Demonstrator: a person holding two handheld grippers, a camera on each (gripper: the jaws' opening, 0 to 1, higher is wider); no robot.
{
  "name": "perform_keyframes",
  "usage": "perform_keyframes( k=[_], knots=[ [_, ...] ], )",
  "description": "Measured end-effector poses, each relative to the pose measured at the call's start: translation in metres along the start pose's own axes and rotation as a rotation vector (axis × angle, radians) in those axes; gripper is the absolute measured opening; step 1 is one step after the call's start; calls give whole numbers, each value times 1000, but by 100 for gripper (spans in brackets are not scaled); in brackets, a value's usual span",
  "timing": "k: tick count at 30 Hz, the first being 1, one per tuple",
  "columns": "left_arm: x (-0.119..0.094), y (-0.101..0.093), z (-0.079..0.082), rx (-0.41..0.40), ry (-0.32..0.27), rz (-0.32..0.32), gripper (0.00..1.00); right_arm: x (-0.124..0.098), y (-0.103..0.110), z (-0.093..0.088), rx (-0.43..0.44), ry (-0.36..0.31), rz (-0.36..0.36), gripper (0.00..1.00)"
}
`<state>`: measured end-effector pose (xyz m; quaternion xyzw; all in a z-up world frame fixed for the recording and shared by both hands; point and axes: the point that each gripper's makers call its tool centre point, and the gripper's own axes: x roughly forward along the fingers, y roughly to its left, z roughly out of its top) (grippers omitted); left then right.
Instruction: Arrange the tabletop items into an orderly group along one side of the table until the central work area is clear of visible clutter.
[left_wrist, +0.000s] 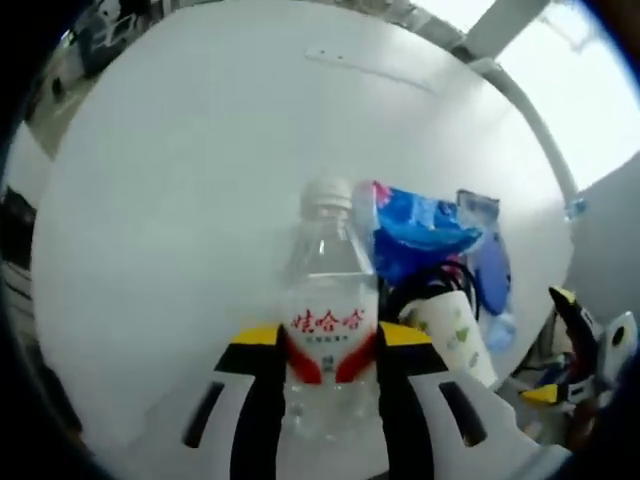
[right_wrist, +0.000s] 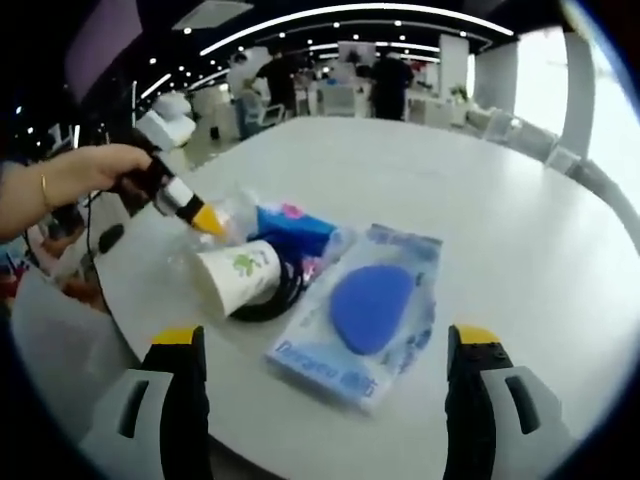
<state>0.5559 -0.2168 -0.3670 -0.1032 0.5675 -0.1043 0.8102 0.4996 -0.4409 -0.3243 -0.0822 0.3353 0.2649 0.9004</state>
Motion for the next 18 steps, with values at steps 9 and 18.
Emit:
perform_keyframes(
  k=[9, 18],
  knots=[
    [-18, 5, 12, -30, -89, 3, 31, -1, -1, 2, 7, -9, -1, 99],
    [-44, 12, 48, -12, -378, -21, 31, -2, -2, 5, -6, -18, -10, 99]
  ],
)
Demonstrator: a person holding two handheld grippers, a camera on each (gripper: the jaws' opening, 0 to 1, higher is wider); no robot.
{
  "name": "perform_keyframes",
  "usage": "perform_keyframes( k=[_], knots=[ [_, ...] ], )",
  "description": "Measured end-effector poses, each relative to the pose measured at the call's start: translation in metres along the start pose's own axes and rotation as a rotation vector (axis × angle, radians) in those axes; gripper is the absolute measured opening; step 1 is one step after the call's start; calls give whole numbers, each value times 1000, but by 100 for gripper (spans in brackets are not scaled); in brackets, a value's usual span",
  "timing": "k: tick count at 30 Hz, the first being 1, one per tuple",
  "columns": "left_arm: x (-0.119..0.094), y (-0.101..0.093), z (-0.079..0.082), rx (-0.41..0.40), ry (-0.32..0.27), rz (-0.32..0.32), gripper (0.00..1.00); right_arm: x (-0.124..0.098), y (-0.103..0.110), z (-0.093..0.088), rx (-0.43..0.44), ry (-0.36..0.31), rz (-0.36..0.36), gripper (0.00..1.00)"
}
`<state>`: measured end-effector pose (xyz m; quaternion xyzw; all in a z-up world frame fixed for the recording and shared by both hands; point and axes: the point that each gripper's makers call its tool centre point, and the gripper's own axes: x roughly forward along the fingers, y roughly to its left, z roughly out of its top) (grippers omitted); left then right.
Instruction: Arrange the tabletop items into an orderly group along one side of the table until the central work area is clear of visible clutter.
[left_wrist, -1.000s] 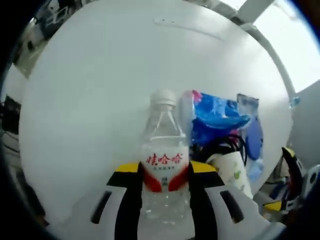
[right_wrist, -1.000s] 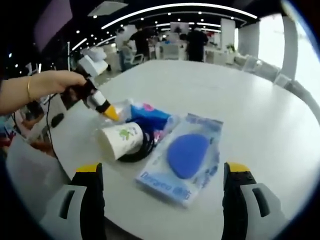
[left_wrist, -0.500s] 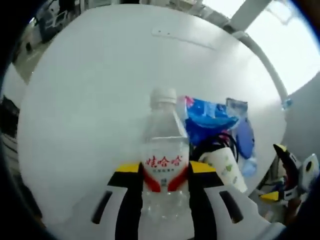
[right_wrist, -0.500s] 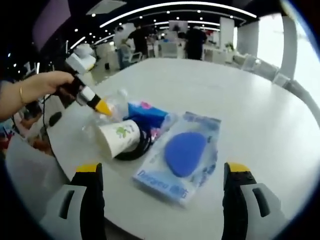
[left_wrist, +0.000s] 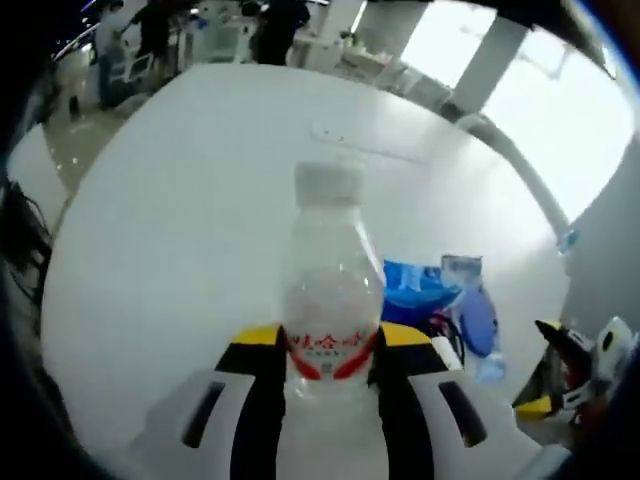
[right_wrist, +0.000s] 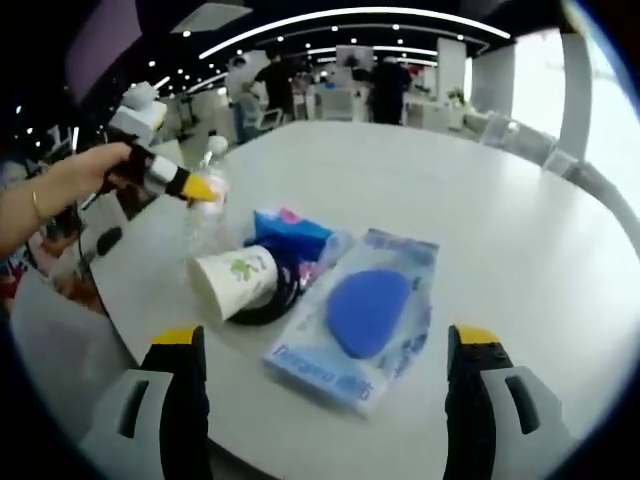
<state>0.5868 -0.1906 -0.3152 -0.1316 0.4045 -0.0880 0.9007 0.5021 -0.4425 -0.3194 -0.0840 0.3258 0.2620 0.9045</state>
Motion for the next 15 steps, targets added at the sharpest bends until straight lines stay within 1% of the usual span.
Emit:
perform_keyframes(
  k=[1, 3, 4, 6, 10, 12, 13, 15],
  knots=[
    [0, 1, 4, 13, -31, -1, 31, 0, 1, 0, -1, -1, 3, 99],
    [-2, 5, 13, 73, -102, 8, 31, 0, 2, 0, -3, 0, 7, 99],
    [-4, 9, 19, 88, -136, 40, 31, 0, 2, 0, -3, 2, 6, 99],
    [-7, 12, 28, 111, -196, 64, 31, 0, 1, -1, 0, 6, 5, 99],
    [-10, 20, 41, 127, -278, 87, 31, 1, 1, -2, 6, 8, 5, 99],
    [-11, 24, 43, 117, -298, 91, 31, 1, 1, -3, 4, 13, 5, 99],
    [-11, 24, 45, 119, -325, 87, 31, 1, 1, -3, 4, 15, 7, 99],
    [-12, 26, 46, 113, -346, 97, 31, 2, 2, -4, 3, 17, 9, 99]
  ],
)
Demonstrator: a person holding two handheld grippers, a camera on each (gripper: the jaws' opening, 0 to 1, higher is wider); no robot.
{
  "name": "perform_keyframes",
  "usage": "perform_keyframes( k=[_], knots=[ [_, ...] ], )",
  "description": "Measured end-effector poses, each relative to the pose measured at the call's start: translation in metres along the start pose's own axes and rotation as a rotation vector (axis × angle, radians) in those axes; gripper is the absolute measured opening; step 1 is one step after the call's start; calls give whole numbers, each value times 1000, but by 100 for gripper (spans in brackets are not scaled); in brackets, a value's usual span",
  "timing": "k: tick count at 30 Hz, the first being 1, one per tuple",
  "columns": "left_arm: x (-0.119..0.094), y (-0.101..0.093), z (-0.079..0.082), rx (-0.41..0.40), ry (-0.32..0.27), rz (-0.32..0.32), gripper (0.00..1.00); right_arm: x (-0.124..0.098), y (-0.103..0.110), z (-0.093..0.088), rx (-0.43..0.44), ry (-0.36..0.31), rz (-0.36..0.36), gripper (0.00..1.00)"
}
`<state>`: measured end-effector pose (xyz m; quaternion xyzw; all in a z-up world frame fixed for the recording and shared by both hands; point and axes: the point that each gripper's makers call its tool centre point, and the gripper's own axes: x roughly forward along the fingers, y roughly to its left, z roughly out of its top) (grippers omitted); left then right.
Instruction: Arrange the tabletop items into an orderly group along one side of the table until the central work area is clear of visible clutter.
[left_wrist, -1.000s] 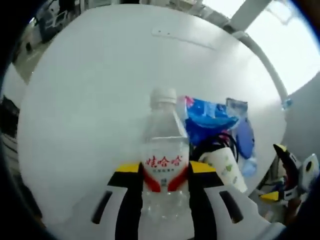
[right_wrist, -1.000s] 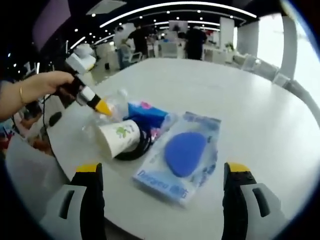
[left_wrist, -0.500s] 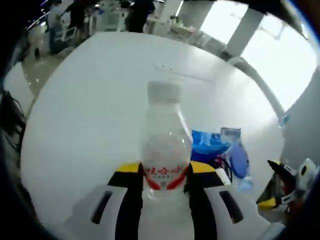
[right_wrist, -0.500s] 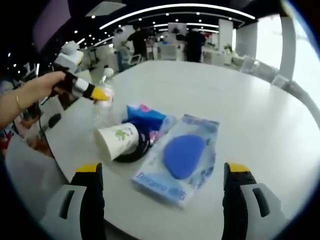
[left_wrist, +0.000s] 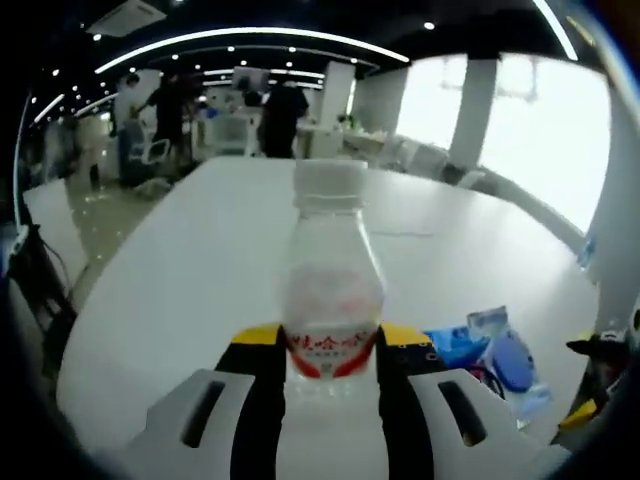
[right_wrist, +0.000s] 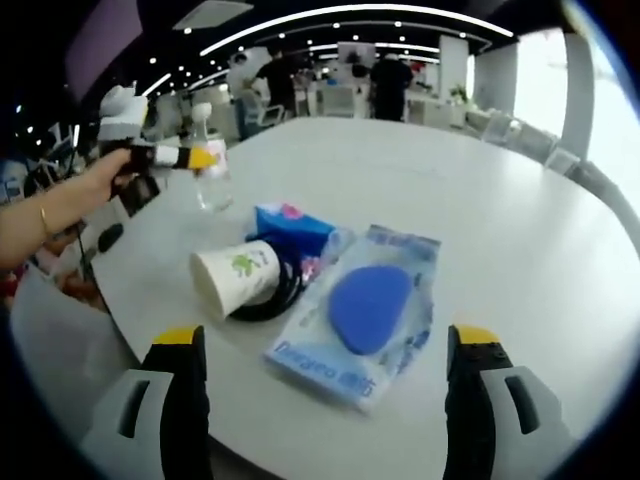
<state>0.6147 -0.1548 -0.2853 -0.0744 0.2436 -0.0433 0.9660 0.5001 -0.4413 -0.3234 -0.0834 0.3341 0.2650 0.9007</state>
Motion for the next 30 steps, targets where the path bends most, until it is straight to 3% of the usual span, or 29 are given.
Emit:
perform_keyframes(
  k=[3, 6, 15, 20, 26, 30],
  knots=[
    [1, 3, 2, 56, -40, 22, 31, 0, 0, -1, -9, 5, -1, 99],
    [3, 9, -1, 49, -66, 39, 31, 1, 1, -1, -6, 6, 3, 99],
    [5, 16, -14, 88, -94, 72, 31, -1, -7, 1, 62, -16, 2, 98],
    [2, 15, -14, 134, -118, 103, 32, -2, -5, 7, 69, -46, 10, 99],
    [3, 17, -19, 110, -127, 98, 32, -6, 0, 21, 41, -112, 25, 99],
    [1, 23, -30, 79, -111, 137, 32, -7, 0, 23, 28, -121, 22, 99]
  ],
)
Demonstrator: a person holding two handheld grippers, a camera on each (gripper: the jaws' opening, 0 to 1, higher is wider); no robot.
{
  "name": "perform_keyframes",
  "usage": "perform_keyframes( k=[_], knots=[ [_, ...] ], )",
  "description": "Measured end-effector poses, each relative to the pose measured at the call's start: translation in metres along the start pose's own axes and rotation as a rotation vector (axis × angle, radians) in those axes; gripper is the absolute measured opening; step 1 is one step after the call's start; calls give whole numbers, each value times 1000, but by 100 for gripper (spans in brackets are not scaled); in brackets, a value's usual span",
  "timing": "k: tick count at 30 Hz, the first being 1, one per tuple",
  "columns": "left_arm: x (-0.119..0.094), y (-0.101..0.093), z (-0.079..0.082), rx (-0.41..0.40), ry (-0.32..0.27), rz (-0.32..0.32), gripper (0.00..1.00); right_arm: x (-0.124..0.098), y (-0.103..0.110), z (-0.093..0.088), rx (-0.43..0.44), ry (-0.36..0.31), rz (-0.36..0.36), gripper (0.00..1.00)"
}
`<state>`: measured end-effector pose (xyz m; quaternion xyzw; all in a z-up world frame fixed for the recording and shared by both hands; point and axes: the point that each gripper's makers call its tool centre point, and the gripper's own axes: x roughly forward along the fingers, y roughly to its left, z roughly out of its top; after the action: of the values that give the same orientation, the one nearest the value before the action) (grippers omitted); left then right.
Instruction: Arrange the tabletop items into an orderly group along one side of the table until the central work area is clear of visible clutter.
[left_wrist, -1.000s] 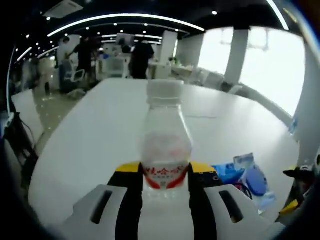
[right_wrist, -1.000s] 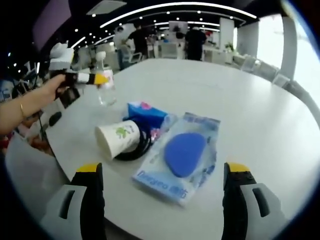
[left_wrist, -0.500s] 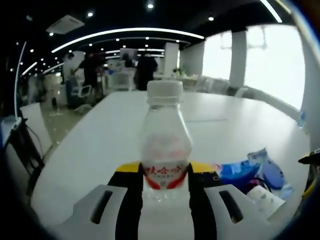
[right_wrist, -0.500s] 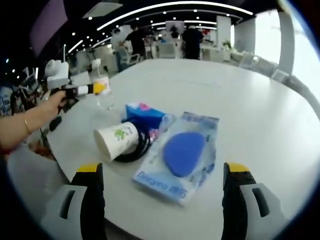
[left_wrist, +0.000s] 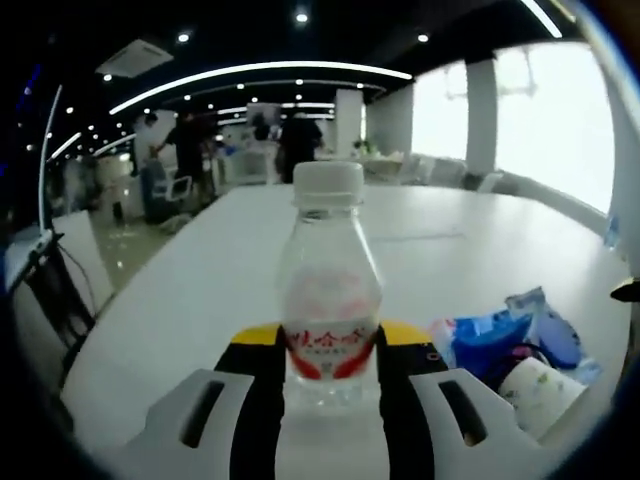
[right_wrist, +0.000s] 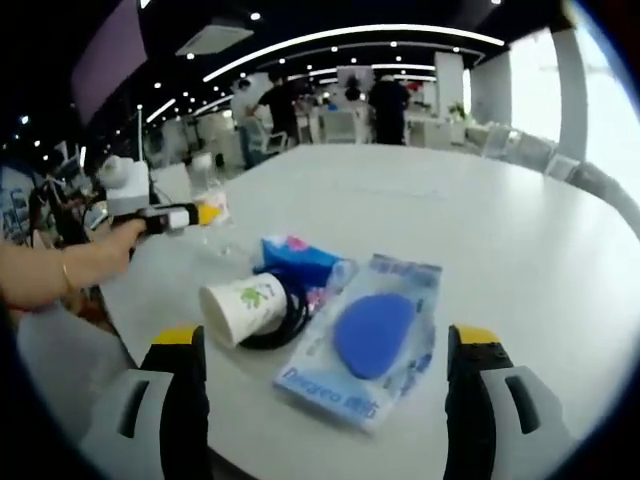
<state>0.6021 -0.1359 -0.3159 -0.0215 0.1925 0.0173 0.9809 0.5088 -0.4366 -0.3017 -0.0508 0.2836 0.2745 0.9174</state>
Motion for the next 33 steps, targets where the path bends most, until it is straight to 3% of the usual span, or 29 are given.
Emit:
perform_keyframes(
  k=[5, 9, 13, 25, 28, 30, 33],
  knots=[
    [2, -2, 2, 25, -24, 8, 32, 1, 3, -1, -6, 2, 12, 99],
    [-2, -4, 0, -21, -40, 10, 33, 2, 6, -2, -18, 14, 21, 99],
    [-3, -8, -1, 22, -46, 7, 33, 3, 7, -4, -23, 21, 22, 99],
    [-8, -10, -2, 19, -72, 19, 34, 3, 6, -8, -38, 42, 19, 99],
    [-7, -10, 3, -19, -93, 13, 36, 3, 6, -10, -38, 52, 22, 99],
    [-7, -13, 13, 31, -132, 14, 39, 3, 6, -9, -42, 48, 20, 99],
    [-7, -14, 15, 37, -139, 22, 43, 4, 6, -10, -42, 53, 20, 99]
  ],
)
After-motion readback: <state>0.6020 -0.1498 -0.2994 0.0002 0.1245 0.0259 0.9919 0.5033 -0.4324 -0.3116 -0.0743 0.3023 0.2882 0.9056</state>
